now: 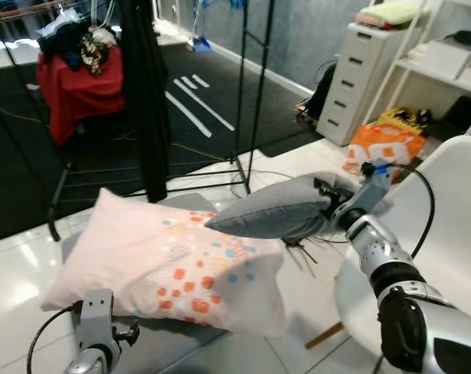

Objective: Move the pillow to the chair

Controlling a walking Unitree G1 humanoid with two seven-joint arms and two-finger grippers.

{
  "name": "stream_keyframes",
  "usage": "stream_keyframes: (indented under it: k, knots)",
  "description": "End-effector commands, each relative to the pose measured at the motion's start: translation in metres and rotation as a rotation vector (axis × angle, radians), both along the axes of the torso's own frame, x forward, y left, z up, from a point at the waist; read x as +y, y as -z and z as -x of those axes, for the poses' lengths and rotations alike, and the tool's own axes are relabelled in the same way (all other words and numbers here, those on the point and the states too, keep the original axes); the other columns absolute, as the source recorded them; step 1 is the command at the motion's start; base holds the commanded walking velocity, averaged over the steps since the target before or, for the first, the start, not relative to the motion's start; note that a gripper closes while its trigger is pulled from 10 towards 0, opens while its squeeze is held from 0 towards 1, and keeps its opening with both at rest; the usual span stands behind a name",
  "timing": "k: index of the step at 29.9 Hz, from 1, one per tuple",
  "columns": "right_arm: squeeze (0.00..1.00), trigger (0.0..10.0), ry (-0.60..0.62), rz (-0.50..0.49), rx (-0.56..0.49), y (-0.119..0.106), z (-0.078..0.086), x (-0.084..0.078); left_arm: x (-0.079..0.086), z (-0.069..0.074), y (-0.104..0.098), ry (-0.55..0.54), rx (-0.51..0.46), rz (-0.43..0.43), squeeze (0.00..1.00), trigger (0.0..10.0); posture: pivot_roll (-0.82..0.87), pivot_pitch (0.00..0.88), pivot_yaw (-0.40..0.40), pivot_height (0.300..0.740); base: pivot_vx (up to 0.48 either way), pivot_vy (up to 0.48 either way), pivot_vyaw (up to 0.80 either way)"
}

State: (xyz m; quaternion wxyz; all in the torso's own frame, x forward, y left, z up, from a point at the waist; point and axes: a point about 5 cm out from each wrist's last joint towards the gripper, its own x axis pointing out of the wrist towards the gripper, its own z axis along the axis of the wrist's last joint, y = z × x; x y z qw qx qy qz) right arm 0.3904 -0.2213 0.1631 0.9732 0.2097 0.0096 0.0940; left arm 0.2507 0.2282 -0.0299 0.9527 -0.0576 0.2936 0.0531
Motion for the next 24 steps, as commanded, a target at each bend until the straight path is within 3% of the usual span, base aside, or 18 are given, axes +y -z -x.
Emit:
stream_keyframes:
  k: [1, 12, 22, 24]
  knots:
    - [0.00, 10.0, 0.030, 0.018, -0.024, 0.000, 0.003, -0.007, -0.002, 0.006, 0.005, -0.001, 0.024, 0.008, 0.00, 10.0, -0.09, 0.097, -0.024, 0.718, 0.000, -0.480, 0.00]
    - [0.00, 10.0, 0.042, 0.024, 0.002, 0.012, 0.008, -0.010, -0.002, 0.006, 0.005, 0.004, 0.026, 0.010, 0.00, 10.0, -0.10, 0.098, -0.017, 0.718, 0.000, -0.480, 0.00]
    - [0.00, 10.0, 0.078, 0.057, 0.035, 0.014, 0.008, -0.013, -0.002, 0.005, 0.005, 0.006, 0.026, 0.011, 0.00, 10.0, -0.10, 0.097, -0.015, 0.718, 0.000, -0.480, -0.74]
    - [0.00, 10.0, 0.089, 0.061, 0.041, 0.014, 0.008, -0.014, -0.002, 0.006, 0.005, -0.004, 0.026, 0.018, 0.00, 10.0, -0.10, 0.097, -0.015, 0.718, 0.000, 0.000, -0.76]
